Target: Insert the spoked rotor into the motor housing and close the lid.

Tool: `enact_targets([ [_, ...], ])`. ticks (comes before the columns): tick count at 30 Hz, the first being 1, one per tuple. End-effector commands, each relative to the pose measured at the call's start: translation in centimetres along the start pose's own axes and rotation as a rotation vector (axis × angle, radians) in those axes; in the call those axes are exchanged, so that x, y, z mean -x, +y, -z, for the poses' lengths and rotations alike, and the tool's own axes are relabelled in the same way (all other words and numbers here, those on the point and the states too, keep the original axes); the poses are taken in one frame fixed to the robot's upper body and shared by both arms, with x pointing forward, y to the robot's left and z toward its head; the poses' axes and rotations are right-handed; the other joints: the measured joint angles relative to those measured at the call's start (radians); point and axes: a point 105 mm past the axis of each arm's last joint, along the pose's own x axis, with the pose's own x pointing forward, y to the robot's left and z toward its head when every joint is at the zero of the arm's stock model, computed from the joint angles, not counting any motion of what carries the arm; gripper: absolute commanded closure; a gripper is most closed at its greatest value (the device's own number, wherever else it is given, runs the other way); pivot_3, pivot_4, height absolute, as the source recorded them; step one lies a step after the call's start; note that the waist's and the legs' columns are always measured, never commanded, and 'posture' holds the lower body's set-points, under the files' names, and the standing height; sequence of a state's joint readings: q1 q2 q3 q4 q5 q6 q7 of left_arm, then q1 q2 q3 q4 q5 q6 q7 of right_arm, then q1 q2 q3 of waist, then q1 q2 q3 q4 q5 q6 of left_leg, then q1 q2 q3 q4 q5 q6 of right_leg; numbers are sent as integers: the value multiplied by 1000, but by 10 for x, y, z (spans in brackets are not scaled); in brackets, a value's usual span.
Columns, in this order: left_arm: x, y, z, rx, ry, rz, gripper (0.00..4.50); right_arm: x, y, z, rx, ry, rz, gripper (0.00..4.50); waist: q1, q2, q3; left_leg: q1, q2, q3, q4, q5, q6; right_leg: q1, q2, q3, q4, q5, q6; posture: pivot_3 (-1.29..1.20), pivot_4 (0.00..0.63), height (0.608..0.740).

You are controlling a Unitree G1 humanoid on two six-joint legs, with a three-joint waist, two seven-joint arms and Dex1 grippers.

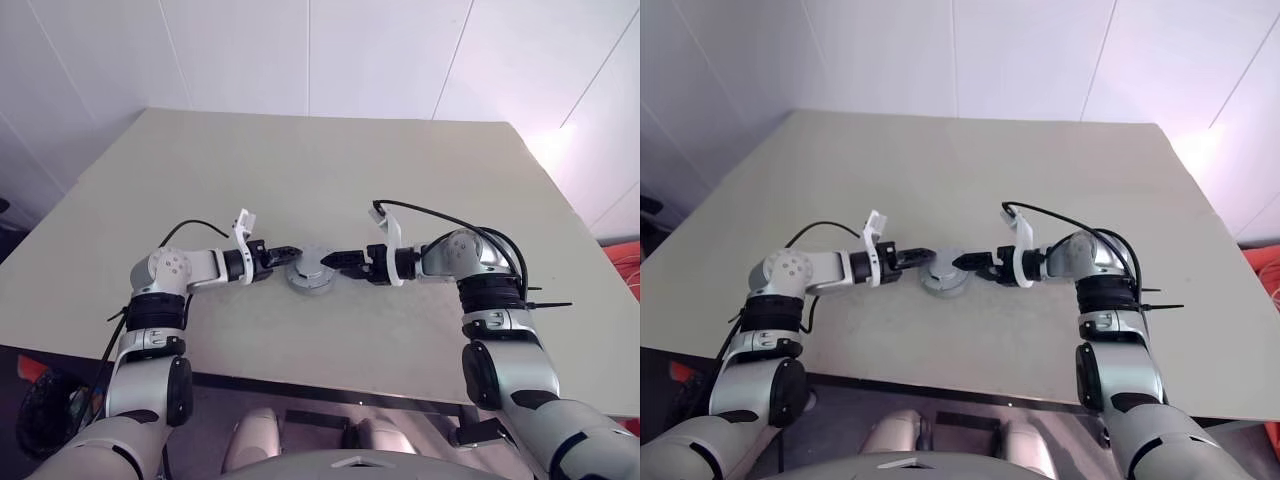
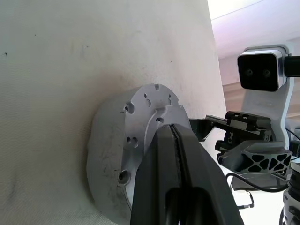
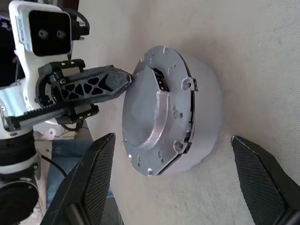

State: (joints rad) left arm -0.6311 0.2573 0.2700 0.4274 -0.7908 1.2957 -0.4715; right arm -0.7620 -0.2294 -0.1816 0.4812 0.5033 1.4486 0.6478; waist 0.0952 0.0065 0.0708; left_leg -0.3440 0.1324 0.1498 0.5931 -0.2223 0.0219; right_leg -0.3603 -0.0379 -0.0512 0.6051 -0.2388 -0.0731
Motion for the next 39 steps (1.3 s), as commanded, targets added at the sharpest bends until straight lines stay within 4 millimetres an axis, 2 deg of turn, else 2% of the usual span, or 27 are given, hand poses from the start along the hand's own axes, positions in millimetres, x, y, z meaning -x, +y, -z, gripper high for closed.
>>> enact_targets([
  [1, 5, 21, 4, 7, 12, -112, 4500, -7, 5, -5, -41, -11, -5, 40, 0, 0, 0, 0, 0, 0, -1, 0, 0, 0, 0, 0, 0, 0, 0, 0, 0, 740],
  [11, 8, 22, 1, 7, -6, -120, 4500, -23, 30, -4, -109, 13, -109, 40, 4, 0, 0, 2, -1, 1, -15, 6, -9, -4, 0, 0, 0, -2, -2, 0, 0, 740],
  [16, 8, 23, 0, 6, -14, -126, 4500, -31, 42, -2, -117, 22, -158, 40, 4, 0, 0, -4, -1, 0, -15, 6, -7, -10, 0, -2, -1, -2, -6, 0, 0, 740],
  [23, 9, 23, -1, 4, -20, -129, 4500, -35, 40, -2, -91, 6, -134, 40, 4, 0, 0, -6, 0, 0, -16, 5, -6, -11, 0, -4, 0, -3, -7, 0, 0, 740],
  [26, 10, 24, -2, 3, -23, -131, 4500, -35, 34, -4, -87, -10, -103, 660, 4, 0, 1, -6, 0, 0, -16, 5, -6, -11, 0, -4, 0, -3, -7, 0, 0, 740],
  [31, 10, 24, -3, -1, -27, -131, 4500, -33, 32, -7, -86, -24, -92, 2245, 5, 1, 1, -4, 0, 0, -16, 5, -6, -9, 0, -4, 0, -3, -7, 0, 0, 740],
  [32, 10, 24, -3, -1, -28, -131, 4500, -32, 31, -8, -87, -28, -92, 2373, 6, 1, 1, -4, 0, 0, -16, 5, -7, -9, 0, -4, 0, -3, -7, 0, 0, 740],
  [39, 9, 23, -5, -16, -39, -125, 4500, -31, 31, -14, -87, -62, -94, 2385, 7, 1, 1, -4, 0, 0, -15, 5, -7, -9, 0, -4, 0, -3, -7, 0, 0, 740],
])
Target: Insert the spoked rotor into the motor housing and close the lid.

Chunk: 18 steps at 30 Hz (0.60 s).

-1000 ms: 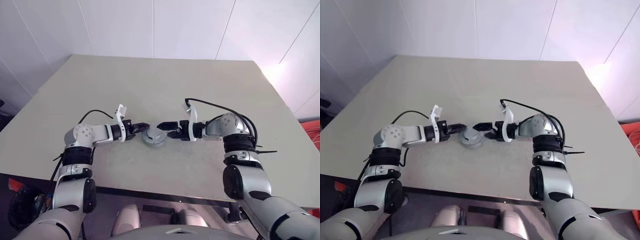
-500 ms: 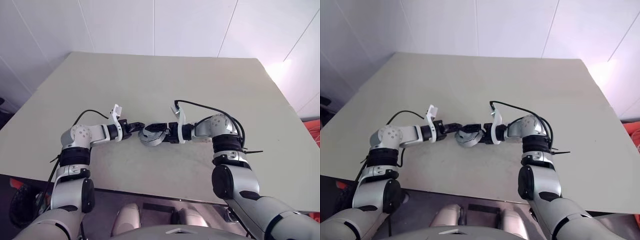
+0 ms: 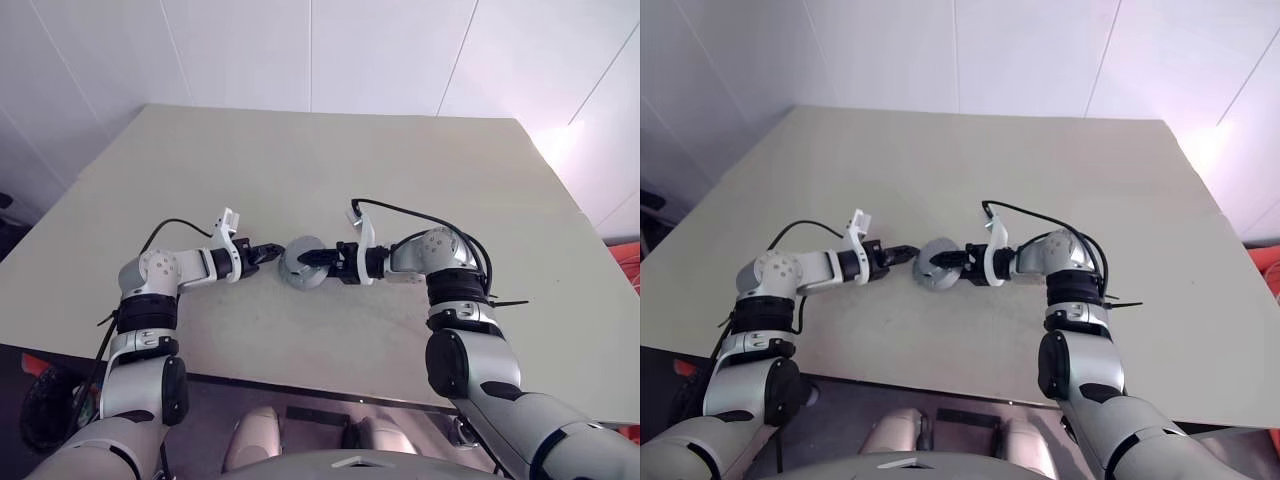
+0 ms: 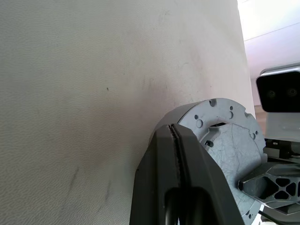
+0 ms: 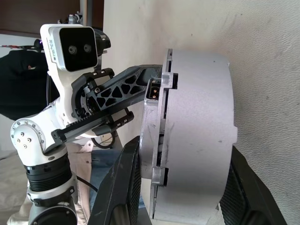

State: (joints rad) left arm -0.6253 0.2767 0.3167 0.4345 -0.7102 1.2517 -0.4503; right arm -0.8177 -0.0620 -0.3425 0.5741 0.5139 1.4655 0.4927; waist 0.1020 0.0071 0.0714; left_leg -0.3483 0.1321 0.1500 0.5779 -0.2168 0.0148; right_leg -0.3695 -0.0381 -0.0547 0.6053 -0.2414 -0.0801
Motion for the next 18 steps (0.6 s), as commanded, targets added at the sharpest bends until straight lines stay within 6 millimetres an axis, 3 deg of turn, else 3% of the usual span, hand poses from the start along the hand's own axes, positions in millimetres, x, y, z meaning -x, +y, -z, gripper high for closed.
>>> enact_targets([
  [1, -4, 2, 7, -4, 29, -12, 4500, 2, 12, -16, 40, -70, -19, 2385, 0, 0, 0, 0, 0, 0, 0, 0, 0, 0, 0, 0, 0, 0, 0, 0, 0, 740],
  [11, 7, -13, -15, -4, -137, 113, 4500, 7, 32, -48, -64, -243, -160, 2385, -3, -1, 3, -3, 0, 0, 0, 1, -1, -3, 0, 0, 1, 0, 0, 0, 0, 740],
  [18, 21, -12, -33, 43, -291, 147, 4500, 17, 43, -71, -135, -372, -250, 2385, -2, -1, 3, -12, 1, 0, 1, 1, 5, -13, 0, -2, 2, 1, 0, 0, 0, 740],
])
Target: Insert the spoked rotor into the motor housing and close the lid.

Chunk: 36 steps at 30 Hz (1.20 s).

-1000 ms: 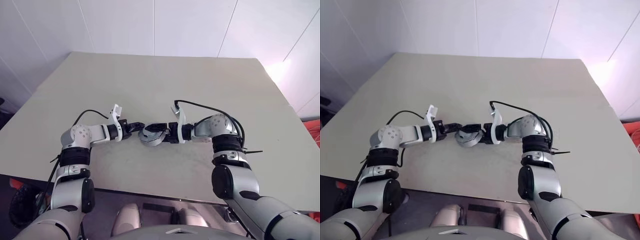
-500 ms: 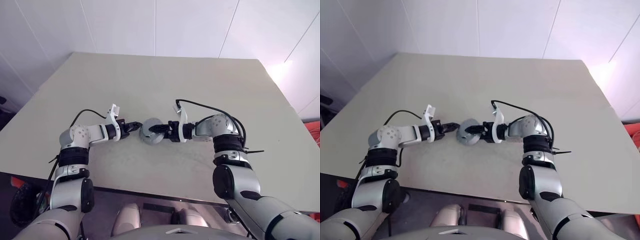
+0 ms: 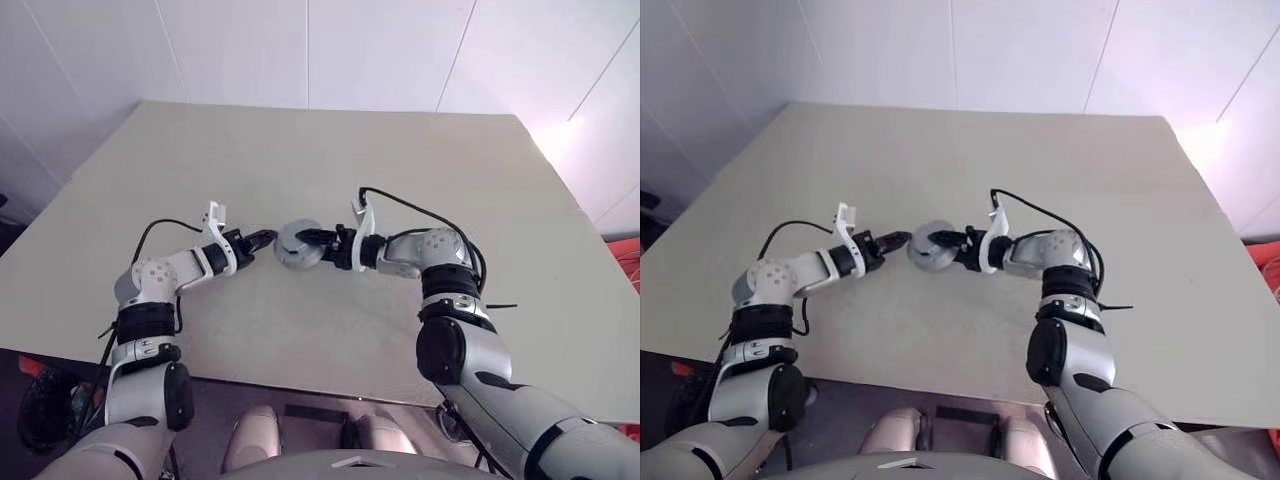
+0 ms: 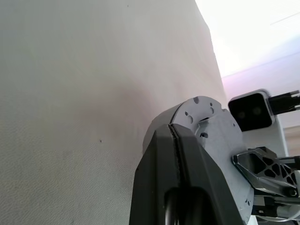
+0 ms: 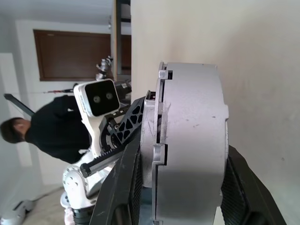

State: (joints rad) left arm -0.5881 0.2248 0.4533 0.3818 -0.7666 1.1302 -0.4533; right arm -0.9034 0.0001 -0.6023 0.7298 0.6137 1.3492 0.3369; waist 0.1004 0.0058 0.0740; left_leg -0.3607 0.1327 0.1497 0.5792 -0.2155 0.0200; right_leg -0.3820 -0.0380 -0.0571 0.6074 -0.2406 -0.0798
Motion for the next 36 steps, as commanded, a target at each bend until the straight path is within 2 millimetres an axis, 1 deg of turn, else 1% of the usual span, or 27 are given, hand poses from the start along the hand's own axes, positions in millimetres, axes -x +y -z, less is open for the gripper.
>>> enact_targets([
  [1, 6, -7, -10, 20, -65, 43, 4500, 12, 39, -42, 18, -195, -149, 2385, 0, 0, 0, -3, 0, 0, 1, 0, 0, -3, 0, 0, 1, 1, 1, 0, 0, 740],
  [3, 7, -7, -13, 31, -83, 45, 4500, 12, 43, -45, 7, -214, -167, 2385, 4, 0, 0, -10, 0, 0, 3, 0, 1, -8, 0, 0, 3, 1, 1, 0, 0, 740],
  [5, 10, -10, -20, 69, -137, 71, 4500, 12, 49, -47, -9, -233, -204, 2385, 5, 0, 0, -13, 0, 0, 6, 0, 2, -11, 0, -1, 5, 1, 2, 0, 0, 740],
  [7, 11, -11, -24, 93, -162, 87, 4500, 12, 53, -49, -18, -242, -226, 2385, 4, 0, 0, -15, 2, 0, 11, -1, 3, -13, 0, -1, 8, 1, 1, 0, 0, 740],
  [13, 14, -12, -30, 131, -209, 95, 4500, 13, 66, -45, 4, -220, -285, 2385, 1, 0, 0, -17, 3, 0, 18, -2, 4, -14, 0, -1, 15, -1, -3, 0, 0, 740],
  [17, 17, -26, -34, 147, -219, 157, 4500, 16, 83, -38, 38, -179, -360, 2385, 7, 0, 0, -16, 3, 0, 20, -1, 3, -13, 0, -1, 15, -1, -3, 0, 0, 740],
  [20, 24, -31, -35, 123, -218, 182, 4500, 16, 88, -37, 51, -179, -370, 2385, 10, 0, 0, -16, 3, -1, 20, -1, 3, -13, 0, -1, 15, -1, -2, 0, 0, 740],
  [23, 31, -37, -35, 96, -215, 202, 3920, 17, 87, -39, 54, -187, -365, 2385, 9, 0, 0, -16, 3, -1, 20, -1, 3, -13, 0, -1, 15, -1, -2, 0, 0, 740],
  [24, 33, -40, -35, 84, -212, 216, 3647, 17, 87, -39, 53, -188, -363, 2385, 9, 0, 0, -16, 3, -1, 20, -1, 3, -13, 0, -1, 15, 0, -1, 0, 0, 740],
  [27, 37, -46, -34, 56, -206, 243, 2681, 17, 87, -39, 53, -182, -363, 2385, 9, 0, 0, -17, 3, -1, 20, -1, 3, -13, 0, -1, 15, 1, 1, 0, 0, 740],
  [30, 38, -47, -33, 62, -206, 260, 1712, 16, 88, -39, 52, -181, -361, 2385, 9, 0, 0, -17, 3, -1, 20, -1, 3, -13, 0, -1, 15, 1, 1, 0, 0, 740],
  [31, 38, -48, -32, 71, -205, 270, 1308, 16, 88, -39, 52, -181, -360, 2385, 9, 0, 0, -16, 3, -1, 20, -1, 2, -13, 0, -1, 15, 1, 1, 0, 0, 740],
  [33, 37, -48, -31, 96, -199, 288, 697, 16, 88, -39, 51, -174, -361, 2385, 9, 0, 0, -16, 3, -1, 20, -3, -1, -13, 0, -1, 15, 1, 1, 0, 0, 740],
  [35, 35, -49, -29, 184, -177, 333, 29, 17, 91, -33, 58, -138, -380, 2385, 8, 0, 0, -16, 3, -1, 20, -3, -1, -13, 0, -1, 15, 1, 1, 0, 0, 740],
  [36, 35, -53, -29, 223, -168, 379, 29, 17, 93, -30, 61, -117, -392, 2385, 8, 0, 0, -16, 3, -1, 20, -3, -1, -13, 0, -1, 16, 1, 1, 0, 0, 740],
])
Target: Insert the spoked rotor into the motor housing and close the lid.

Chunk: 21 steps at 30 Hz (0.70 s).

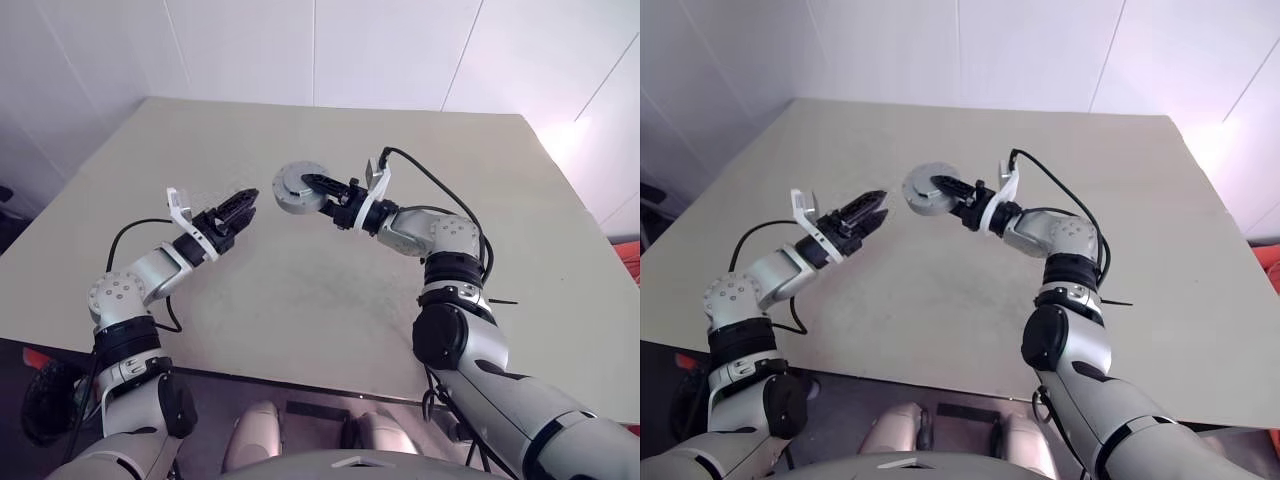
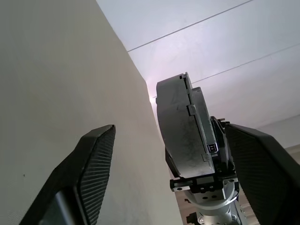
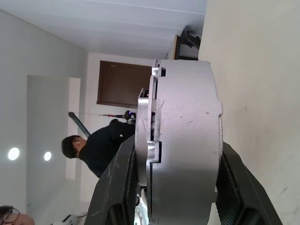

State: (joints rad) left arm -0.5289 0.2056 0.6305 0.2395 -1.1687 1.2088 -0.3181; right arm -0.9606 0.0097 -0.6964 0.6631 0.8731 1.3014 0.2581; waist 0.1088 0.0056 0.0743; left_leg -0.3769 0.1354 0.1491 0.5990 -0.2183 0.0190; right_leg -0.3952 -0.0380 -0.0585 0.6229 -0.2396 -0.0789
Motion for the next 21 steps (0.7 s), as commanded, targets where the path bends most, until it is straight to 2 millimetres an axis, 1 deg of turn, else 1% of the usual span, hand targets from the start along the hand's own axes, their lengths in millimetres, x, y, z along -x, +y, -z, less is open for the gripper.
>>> enact_targets([
  [1, -4, -17, -1, 120, 21, 141, 29, -2, 35, 4, 41, 58, -140, 2385, 0, 0, 0, 0, 0, 0, 0, 0, 0, 0, 0, 0, 0, 0, 0, 0, 0, 740],
  [6, -12, -23, 1, 179, 43, 191, 29, -1, 42, 17, 59, 129, -168, 2385, 2, 0, 0, 0, 0, 0, 0, 0, 0, 0, 0, 0, 0, 0, 0, 0, 0, 740],
  [10, -21, -26, 7, 210, 72, 217, 29, -1, 41, 31, 80, 197, -159, 2385, 7, 0, 0, 0, 0, 0, 0, 0, 0, 0, 0, 0, 0, 0, 0, 0, 0, 740],
  [18, -32, -32, 23, 233, 140, 241, 29, 0, 33, 39, 107, 226, -123, 2385, 19, 0, 0, 0, 0, 0, 0, 0, -1, 0, 0, 0, 0, 1, 1, 0, 0, 740],
  [21, -32, -32, 23, 216, 135, 237, 29, 0, 32, 38, 111, 218, -114, 2385, 19, 0, 0, 1, 0, 0, 0, 0, -1, 1, 0, 0, 0, 1, 1, 0, 0, 740],
])
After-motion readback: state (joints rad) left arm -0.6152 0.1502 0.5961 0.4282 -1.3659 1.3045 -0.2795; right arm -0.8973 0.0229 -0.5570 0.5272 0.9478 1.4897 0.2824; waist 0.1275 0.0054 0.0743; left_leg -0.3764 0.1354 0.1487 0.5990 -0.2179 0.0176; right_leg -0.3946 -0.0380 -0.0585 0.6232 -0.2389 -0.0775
